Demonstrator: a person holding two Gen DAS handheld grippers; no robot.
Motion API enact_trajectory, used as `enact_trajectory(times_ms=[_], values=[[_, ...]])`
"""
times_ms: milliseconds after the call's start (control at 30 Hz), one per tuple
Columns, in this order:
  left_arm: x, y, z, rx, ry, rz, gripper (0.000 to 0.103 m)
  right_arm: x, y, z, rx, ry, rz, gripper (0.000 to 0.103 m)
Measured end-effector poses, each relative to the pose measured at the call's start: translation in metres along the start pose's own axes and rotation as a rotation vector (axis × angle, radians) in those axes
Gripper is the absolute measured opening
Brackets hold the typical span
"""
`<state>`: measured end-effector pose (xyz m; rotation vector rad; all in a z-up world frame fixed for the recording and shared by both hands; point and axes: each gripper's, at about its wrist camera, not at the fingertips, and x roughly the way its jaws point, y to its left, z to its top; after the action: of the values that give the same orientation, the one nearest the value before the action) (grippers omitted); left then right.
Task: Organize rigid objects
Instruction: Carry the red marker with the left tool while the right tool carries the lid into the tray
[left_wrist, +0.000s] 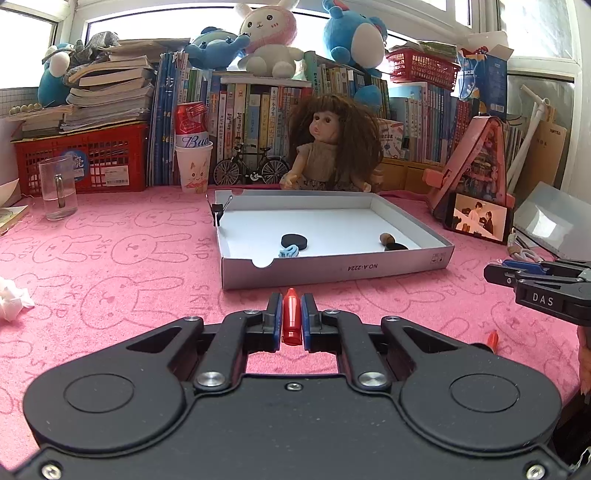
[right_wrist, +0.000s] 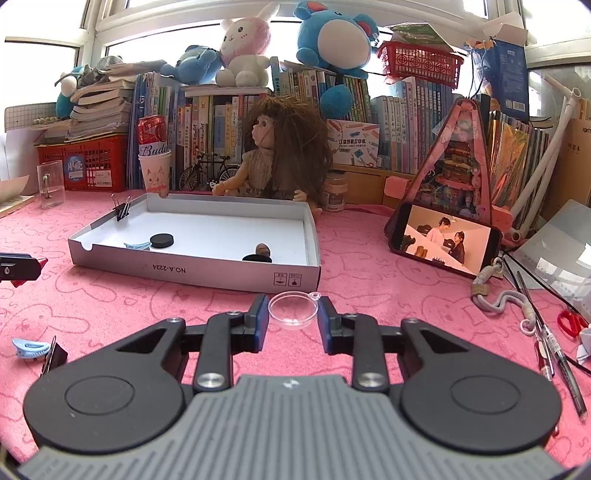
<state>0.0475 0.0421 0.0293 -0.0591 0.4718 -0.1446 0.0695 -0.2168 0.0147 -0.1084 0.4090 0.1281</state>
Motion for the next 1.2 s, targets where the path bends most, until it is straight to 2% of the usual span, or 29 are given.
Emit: enact_trajectory(times_ms=[633,967,1200], values=[[0.035,-0.004,0.044,-0.002,-0.059,-0.012,0.010,0.029,0.002,0.033,0.048,-0.018,0.038,0.033],[0.066,-0.002,0.065,-0.021,-0.057,-0.021,0.010,0.053,0.003,0.046,0.085,-0.007,0.051,0.033],[0.097,0.004,0.092,-0.041,-0.038,-0.035,0.010,0.076,-0.003,0.061,0.115,0.010,0.062,0.033]])
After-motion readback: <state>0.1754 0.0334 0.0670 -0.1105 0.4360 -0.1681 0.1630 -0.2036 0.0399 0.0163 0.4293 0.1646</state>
